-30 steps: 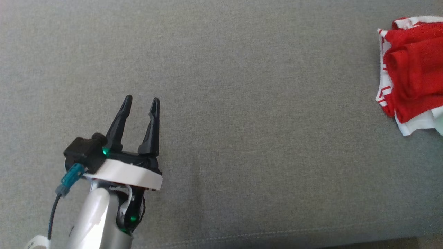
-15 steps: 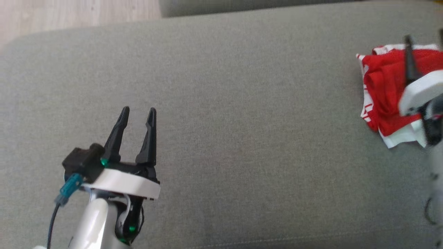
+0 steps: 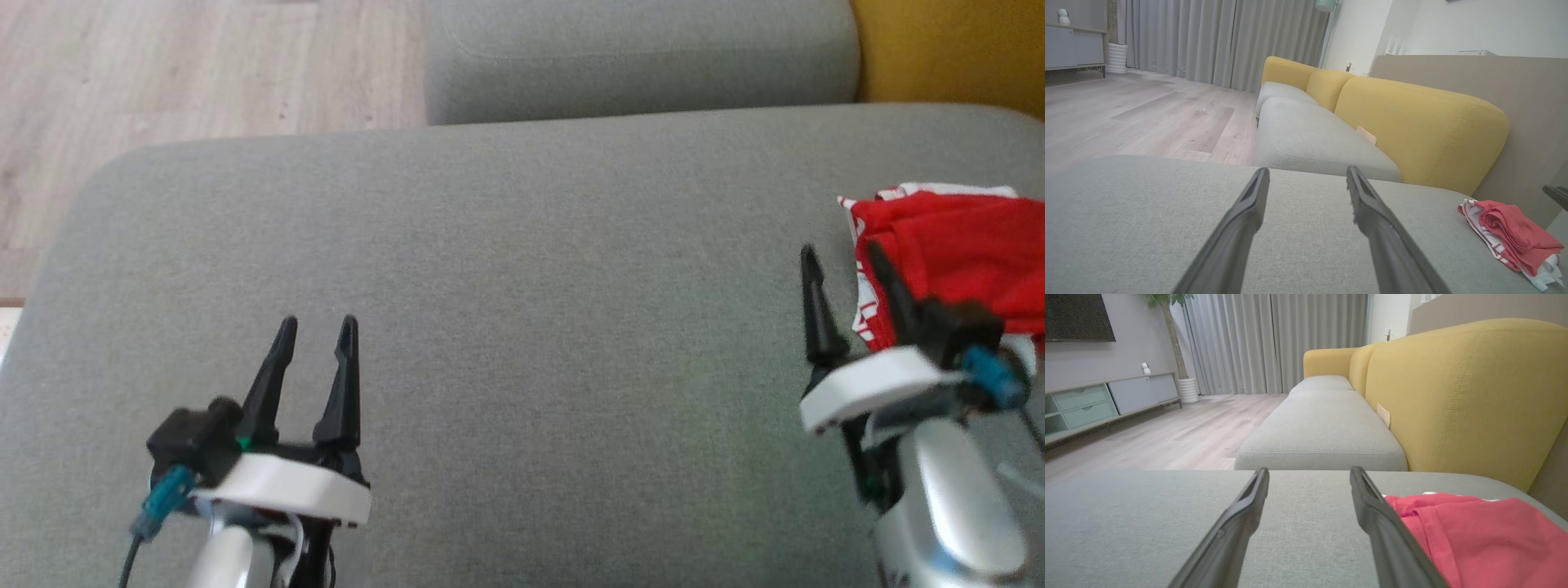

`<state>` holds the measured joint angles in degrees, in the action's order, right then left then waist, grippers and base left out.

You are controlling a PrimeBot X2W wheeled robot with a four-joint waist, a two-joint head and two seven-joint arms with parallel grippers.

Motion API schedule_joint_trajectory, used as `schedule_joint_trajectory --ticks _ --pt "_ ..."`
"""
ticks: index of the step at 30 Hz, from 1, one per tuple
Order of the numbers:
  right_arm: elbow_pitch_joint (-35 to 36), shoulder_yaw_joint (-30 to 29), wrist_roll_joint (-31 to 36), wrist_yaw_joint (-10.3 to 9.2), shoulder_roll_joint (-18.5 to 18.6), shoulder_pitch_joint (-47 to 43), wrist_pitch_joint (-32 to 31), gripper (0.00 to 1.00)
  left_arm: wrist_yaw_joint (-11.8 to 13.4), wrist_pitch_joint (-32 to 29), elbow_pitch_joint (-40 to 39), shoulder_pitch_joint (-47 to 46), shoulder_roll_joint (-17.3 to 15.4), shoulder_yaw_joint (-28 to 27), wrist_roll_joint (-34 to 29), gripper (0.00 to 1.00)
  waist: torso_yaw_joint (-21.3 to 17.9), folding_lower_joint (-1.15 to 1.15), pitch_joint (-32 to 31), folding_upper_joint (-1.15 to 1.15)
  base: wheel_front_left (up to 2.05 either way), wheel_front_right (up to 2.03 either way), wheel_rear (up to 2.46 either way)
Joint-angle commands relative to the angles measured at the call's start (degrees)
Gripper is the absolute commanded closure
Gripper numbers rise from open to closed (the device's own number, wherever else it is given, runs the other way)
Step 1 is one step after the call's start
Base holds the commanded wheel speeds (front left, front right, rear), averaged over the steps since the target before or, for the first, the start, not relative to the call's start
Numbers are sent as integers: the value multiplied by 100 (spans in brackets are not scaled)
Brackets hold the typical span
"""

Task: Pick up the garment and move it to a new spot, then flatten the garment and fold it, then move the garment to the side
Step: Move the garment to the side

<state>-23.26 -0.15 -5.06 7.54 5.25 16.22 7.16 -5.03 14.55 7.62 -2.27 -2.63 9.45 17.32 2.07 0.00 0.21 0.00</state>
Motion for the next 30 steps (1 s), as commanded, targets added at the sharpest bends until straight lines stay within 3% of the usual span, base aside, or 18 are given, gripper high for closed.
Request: schedule_joint_trajectory --ticks 1,12,30 --pt "268 134 -61 -5 -104 15 184 0 50 45 -195 -99 -25 -200 29 0 81 0 -108 0 0 0 0" --pt "481 324 -696 -5 -235 -857 590 0 215 45 -296 256 -25 -257 -66 0 59 0 -269 0 0 0 0" --pt "476 483 -779 -5 -236 -1030 673 0 383 45 -500 402 -25 -240 -207 0 42 0 -299 0 0 0 0"
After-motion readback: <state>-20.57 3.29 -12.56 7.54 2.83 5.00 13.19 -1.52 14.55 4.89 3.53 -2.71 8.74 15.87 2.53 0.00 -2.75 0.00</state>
